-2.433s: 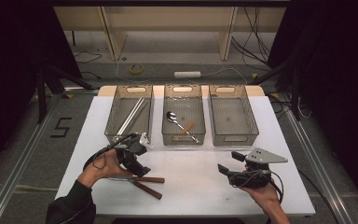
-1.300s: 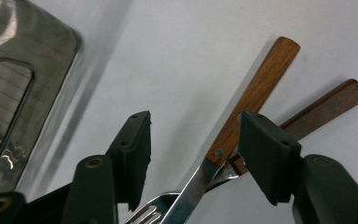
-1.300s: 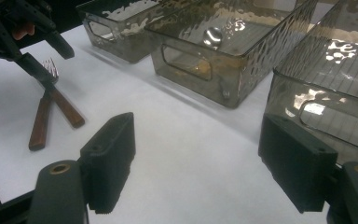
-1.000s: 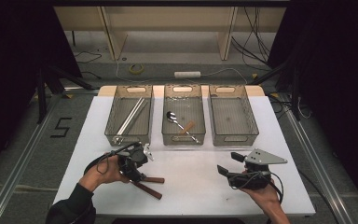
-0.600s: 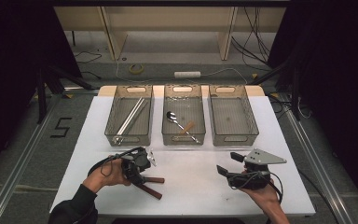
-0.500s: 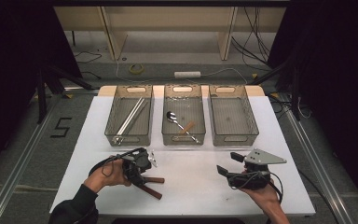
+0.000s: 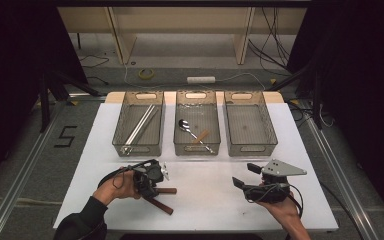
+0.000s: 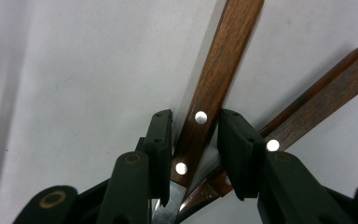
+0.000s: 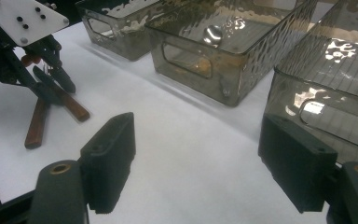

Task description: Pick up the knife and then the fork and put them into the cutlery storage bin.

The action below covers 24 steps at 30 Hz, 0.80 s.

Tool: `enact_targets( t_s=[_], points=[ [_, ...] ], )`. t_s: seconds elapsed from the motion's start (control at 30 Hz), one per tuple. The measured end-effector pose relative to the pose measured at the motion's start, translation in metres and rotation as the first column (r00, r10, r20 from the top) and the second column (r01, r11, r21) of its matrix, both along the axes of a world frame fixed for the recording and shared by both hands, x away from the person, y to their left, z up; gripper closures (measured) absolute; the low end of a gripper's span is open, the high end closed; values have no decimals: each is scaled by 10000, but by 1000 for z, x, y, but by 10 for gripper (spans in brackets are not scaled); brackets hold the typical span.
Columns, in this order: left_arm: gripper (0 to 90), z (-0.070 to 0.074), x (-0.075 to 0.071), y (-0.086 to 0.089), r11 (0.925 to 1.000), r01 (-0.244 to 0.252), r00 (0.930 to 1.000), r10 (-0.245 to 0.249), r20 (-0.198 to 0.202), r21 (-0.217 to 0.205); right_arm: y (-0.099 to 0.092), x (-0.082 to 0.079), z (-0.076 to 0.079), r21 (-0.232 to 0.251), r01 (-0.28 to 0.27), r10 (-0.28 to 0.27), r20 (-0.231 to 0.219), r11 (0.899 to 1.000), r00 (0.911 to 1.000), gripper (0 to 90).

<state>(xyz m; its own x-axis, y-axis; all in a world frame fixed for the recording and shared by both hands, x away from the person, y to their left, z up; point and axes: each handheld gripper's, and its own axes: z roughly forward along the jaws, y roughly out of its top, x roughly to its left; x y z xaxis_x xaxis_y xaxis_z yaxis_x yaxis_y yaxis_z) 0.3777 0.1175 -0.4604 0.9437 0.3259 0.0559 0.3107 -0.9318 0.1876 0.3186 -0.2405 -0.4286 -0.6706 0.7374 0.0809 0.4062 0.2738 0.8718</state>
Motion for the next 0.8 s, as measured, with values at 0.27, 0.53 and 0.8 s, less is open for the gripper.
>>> enact_targets(
  t_s=[0.27,0.53,0.8],
  points=[
    [682,-1,3,4,9996,-33,9995,24,-307,-291,0,0,0,-14,3,-3,-16,10000,10000,284],
    [755,-1,2,5,9988,73,9996,-86,-251,-489,1,0,0,-36,-61,61,-18,10000,10000,284],
    [762,0,3,5,9984,-309,9991,295,-288,-469,1,0,0,21,-104,104,-29,9999,9999,286]
  ],
)
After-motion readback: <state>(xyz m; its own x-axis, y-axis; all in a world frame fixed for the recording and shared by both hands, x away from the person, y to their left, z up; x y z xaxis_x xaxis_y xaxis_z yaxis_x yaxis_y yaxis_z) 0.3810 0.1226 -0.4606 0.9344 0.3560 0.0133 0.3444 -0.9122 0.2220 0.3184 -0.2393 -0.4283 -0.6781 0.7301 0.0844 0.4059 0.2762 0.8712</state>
